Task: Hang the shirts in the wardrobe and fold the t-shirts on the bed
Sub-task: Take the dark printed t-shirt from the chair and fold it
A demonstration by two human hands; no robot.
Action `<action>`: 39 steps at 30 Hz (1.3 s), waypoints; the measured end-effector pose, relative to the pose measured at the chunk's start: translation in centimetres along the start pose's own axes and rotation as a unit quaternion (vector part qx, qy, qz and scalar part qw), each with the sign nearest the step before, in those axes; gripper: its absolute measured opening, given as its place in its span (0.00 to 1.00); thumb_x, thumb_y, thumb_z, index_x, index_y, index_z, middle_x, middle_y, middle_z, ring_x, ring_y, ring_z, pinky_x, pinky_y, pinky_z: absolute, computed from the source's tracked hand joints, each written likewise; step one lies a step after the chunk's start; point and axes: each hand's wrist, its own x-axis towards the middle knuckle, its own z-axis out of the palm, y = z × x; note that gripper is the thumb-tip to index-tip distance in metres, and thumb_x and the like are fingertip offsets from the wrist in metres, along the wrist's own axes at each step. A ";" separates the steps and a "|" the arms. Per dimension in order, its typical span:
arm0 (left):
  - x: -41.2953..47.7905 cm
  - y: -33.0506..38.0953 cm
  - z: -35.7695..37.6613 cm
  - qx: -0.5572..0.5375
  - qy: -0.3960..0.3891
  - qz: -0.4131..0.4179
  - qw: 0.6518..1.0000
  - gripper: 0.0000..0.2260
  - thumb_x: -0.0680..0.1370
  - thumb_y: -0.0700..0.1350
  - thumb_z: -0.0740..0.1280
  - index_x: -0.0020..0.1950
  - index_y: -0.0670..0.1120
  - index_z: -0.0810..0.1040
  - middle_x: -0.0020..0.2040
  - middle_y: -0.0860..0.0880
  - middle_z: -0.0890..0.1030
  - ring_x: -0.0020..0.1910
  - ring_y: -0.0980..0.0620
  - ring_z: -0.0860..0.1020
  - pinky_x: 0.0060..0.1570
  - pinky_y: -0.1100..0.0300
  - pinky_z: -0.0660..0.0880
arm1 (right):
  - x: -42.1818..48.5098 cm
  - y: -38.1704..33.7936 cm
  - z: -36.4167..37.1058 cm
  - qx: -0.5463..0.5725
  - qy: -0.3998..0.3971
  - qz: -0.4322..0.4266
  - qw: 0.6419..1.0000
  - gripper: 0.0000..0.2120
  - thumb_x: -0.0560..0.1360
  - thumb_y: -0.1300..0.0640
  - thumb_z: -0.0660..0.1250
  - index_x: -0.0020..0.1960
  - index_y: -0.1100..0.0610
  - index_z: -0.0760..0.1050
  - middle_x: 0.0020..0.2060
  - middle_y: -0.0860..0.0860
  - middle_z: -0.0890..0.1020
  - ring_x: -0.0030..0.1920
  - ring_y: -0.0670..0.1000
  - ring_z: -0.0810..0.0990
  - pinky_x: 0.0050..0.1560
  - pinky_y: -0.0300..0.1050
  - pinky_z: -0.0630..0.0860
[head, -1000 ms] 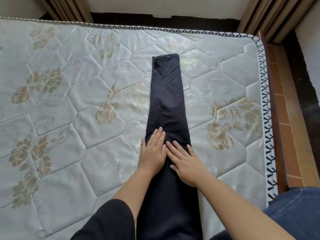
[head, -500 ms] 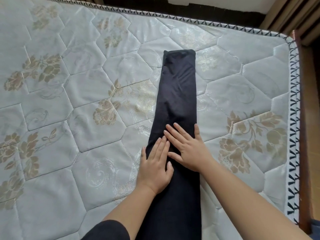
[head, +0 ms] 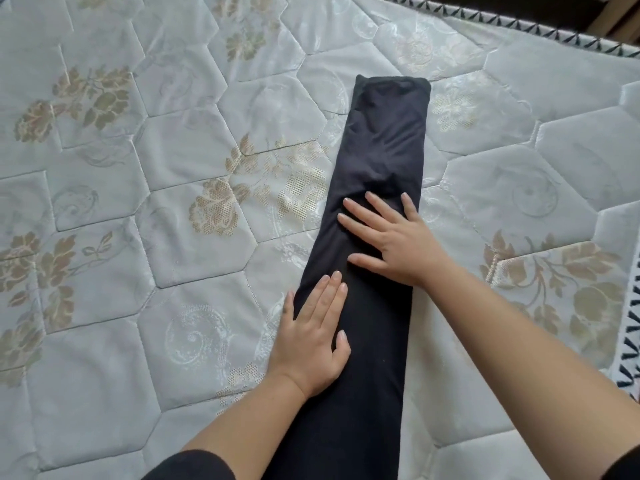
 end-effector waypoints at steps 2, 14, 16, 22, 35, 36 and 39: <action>0.0 0.0 0.0 0.000 -0.004 -0.001 1.000 0.29 0.72 0.50 0.56 0.73 0.45 0.62 0.75 0.49 0.62 0.74 0.54 0.59 0.68 0.44 0.55 | 1.1 0.5 -0.6 0.021 -0.030 0.034 0.999 0.35 0.71 0.32 0.42 0.75 0.42 0.54 0.76 0.44 0.55 0.76 0.52 0.54 0.71 0.61 0.46; -0.1 0.1 -0.2 -0.001 -0.022 -0.008 1.000 0.30 0.71 0.49 0.57 0.74 0.46 0.60 0.76 0.50 0.59 0.75 0.54 0.55 0.69 0.43 0.55 | 8.3 4.1 -1.3 0.052 -0.075 0.122 0.988 0.32 0.76 0.33 0.50 0.76 0.40 0.44 0.77 0.43 0.42 0.76 0.48 0.39 0.71 0.62 0.37; -0.1 0.1 -0.2 0.005 -0.023 -0.005 1.000 0.31 0.71 0.49 0.57 0.74 0.46 0.60 0.76 0.50 0.59 0.75 0.54 0.55 0.69 0.43 0.56 | 9.5 4.7 -1.4 0.044 -0.074 0.128 0.988 0.33 0.75 0.32 0.49 0.76 0.40 0.45 0.77 0.43 0.42 0.76 0.48 0.39 0.70 0.64 0.36; -0.2 0.1 0.0 0.013 -0.014 -0.002 1.000 0.31 0.70 0.50 0.58 0.74 0.46 0.60 0.76 0.50 0.59 0.76 0.54 0.53 0.69 0.44 0.56 | 13.4 5.6 -1.7 0.052 -0.082 0.155 0.983 0.35 0.75 0.32 0.50 0.77 0.43 0.47 0.77 0.46 0.42 0.76 0.51 0.39 0.70 0.66 0.37; -0.2 0.1 0.1 0.015 0.005 0.001 1.000 0.31 0.71 0.50 0.58 0.74 0.45 0.60 0.76 0.50 0.59 0.75 0.53 0.57 0.69 0.43 0.58 | 13.8 2.6 -1.2 0.050 -0.069 0.192 0.978 0.30 0.79 0.39 0.48 0.77 0.47 0.47 0.77 0.48 0.42 0.76 0.56 0.37 0.69 0.67 0.37; -0.3 0.1 0.1 0.014 0.007 0.000 1.000 0.31 0.71 0.49 0.58 0.74 0.45 0.60 0.76 0.50 0.59 0.75 0.53 0.57 0.68 0.43 0.58 | 13.1 1.9 -1.1 0.052 -0.062 0.190 0.978 0.29 0.79 0.39 0.47 0.77 0.47 0.47 0.77 0.48 0.42 0.76 0.56 0.37 0.70 0.66 0.37; -0.3 0.1 0.2 0.010 0.011 -0.003 1.000 0.31 0.71 0.49 0.58 0.74 0.46 0.59 0.76 0.49 0.59 0.75 0.53 0.57 0.69 0.43 0.57 | 10.7 0.0 -0.8 0.059 -0.059 0.192 0.978 0.28 0.80 0.40 0.46 0.77 0.47 0.45 0.77 0.47 0.42 0.76 0.53 0.38 0.71 0.64 0.38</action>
